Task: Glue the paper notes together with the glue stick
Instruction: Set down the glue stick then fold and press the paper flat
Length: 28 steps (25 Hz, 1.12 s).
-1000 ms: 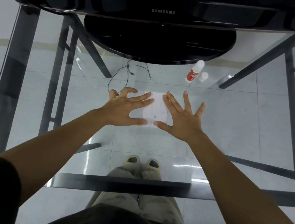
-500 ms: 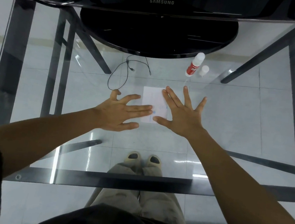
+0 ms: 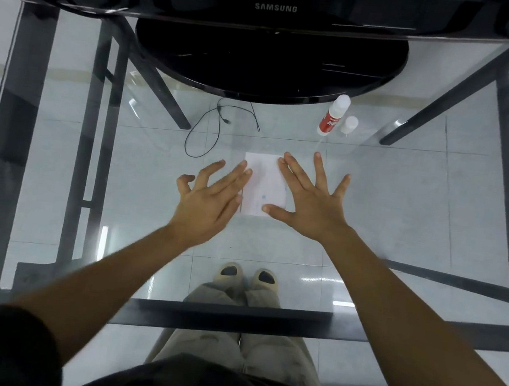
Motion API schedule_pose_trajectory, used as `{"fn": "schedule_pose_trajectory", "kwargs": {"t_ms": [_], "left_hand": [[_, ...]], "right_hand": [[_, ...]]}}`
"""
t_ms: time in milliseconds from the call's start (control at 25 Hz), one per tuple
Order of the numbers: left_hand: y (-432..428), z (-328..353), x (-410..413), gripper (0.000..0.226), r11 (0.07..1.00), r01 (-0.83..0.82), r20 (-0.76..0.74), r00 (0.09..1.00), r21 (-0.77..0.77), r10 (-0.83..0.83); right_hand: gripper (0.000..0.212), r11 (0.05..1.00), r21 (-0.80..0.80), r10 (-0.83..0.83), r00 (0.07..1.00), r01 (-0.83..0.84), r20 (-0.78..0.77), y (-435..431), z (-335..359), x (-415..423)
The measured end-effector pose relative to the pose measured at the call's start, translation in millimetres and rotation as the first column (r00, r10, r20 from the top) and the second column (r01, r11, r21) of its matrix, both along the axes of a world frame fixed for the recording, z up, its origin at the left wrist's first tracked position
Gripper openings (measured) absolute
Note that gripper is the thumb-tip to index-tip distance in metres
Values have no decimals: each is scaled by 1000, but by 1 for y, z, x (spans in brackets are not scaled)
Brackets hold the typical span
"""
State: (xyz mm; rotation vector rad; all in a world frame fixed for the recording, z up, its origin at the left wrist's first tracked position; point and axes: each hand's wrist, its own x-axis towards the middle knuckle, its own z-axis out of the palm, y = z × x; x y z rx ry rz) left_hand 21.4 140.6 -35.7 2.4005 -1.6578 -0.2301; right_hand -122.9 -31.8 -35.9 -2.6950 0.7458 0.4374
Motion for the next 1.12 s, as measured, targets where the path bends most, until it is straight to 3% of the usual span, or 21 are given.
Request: {"fn": "schedule_pose_trajectory", "kwargs": {"t_ms": [80,200,560,680,840,1120], "left_hand": [[-15,-1,-24,49,977,-192,-4,981,91,193],[-28,-6,-38,53,928,-296,-30,950,224,311],[-27,-14,-38,53,928,-312,-35,945,202,325],[-26,-17,-37,52,931,-315,-22,946,185,324],[-26,-17,-38,53,934,-306,-17,949,181,315],[-26,-17,-36,56,932,-305,-28,948,195,316]], "right_hand": [[94,1000,-3,4,1000,-4,0,0,0,0],[96,1000,-25,15,1000,-15,-10,0,-2,0],[63,985,-166,57,997,-49,44,25,2,-19],[67,978,-151,155,985,-142,76,49,7,-29],[67,950,-170,264,964,-263,-15,59,9,-28],[65,928,-208,300,951,-310,-76,39,19,-54]]}}
